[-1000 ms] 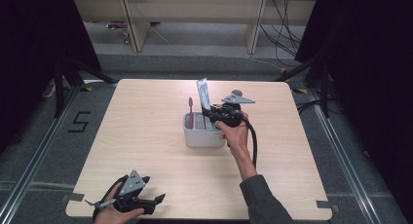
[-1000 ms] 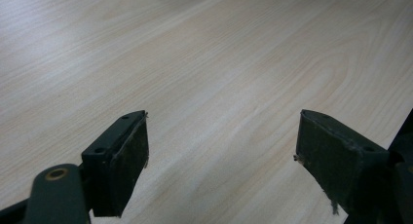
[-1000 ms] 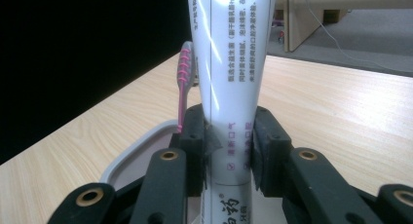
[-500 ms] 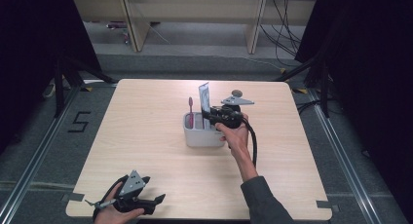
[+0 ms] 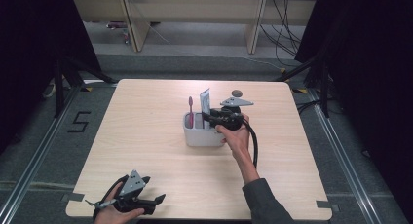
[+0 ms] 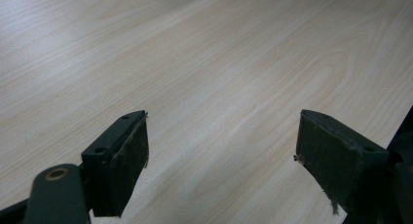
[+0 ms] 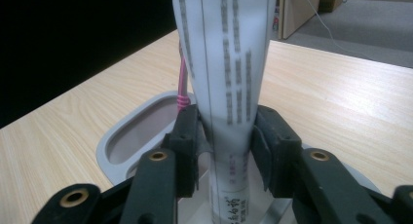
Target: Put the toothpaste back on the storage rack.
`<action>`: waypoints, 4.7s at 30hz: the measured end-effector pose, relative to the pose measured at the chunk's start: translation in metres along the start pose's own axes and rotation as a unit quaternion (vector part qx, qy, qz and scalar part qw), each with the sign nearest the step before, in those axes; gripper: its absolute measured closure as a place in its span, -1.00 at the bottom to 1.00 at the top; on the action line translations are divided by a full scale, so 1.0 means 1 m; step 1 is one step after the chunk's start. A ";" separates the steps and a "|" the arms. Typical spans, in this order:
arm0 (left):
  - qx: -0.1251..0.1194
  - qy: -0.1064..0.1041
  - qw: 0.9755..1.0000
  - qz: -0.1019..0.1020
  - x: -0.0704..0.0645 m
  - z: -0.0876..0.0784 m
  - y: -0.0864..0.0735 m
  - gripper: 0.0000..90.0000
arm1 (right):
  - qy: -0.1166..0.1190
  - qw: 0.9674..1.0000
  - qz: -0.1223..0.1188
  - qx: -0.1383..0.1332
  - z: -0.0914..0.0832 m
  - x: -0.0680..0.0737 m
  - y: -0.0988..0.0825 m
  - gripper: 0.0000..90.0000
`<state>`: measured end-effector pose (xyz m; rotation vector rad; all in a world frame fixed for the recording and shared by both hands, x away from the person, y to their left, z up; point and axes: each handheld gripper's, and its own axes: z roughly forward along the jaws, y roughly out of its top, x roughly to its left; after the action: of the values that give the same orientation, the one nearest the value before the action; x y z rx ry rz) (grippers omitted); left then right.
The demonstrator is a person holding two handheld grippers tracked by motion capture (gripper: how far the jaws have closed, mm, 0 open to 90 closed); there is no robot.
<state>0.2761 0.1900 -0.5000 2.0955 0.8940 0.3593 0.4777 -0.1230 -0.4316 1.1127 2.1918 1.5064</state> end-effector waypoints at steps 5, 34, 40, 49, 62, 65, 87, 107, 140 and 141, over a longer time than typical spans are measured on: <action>-0.001 -0.001 1.000 -0.001 0.000 0.000 0.000 -0.58 | -0.012 1.000 -0.012 -0.006 -0.001 0.000 -0.003 0.30; -0.003 0.001 1.000 -0.006 -0.001 0.000 0.000 -0.58 | 0.012 1.000 -0.020 -0.009 -0.062 0.020 -0.007 -0.48; -0.009 0.000 1.000 -0.006 -0.001 0.001 0.000 -0.58 | 0.007 1.000 -0.026 -0.001 -0.075 0.019 -0.013 -0.47; -0.009 0.000 1.000 -0.006 -0.001 0.001 0.000 -0.58 | 0.009 0.999 -0.035 0.007 -0.092 0.018 -0.022 -0.46; -0.009 0.000 1.000 -0.006 -0.001 0.001 0.000 -0.58 | -0.011 0.999 -0.028 0.020 -0.111 0.008 -0.043 -0.45; -0.005 0.002 1.000 -0.005 -0.001 0.001 0.000 -0.58 | -0.015 1.000 -0.006 0.026 -0.115 0.008 -0.047 -0.46; -0.007 0.001 1.000 -0.004 -0.001 0.001 0.000 -0.58 | -0.015 0.999 0.009 0.034 -0.130 0.011 -0.076 -0.57; -0.007 0.004 1.000 -0.005 0.000 0.001 0.000 -0.58 | -0.024 0.999 0.021 0.029 -0.151 0.006 -0.100 -0.62; -0.005 0.004 1.000 -0.005 0.000 0.001 0.000 -0.58 | -0.021 0.998 0.028 0.055 -0.162 0.018 -0.135 -0.63; -0.005 0.004 1.000 -0.005 0.000 0.001 0.000 -0.58 | -0.025 0.998 0.016 0.054 -0.162 0.017 -0.136 -0.63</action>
<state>0.2762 0.1892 -0.5005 2.0809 0.9041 0.3673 0.3108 -0.2446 -0.4780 1.2095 2.2558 1.3708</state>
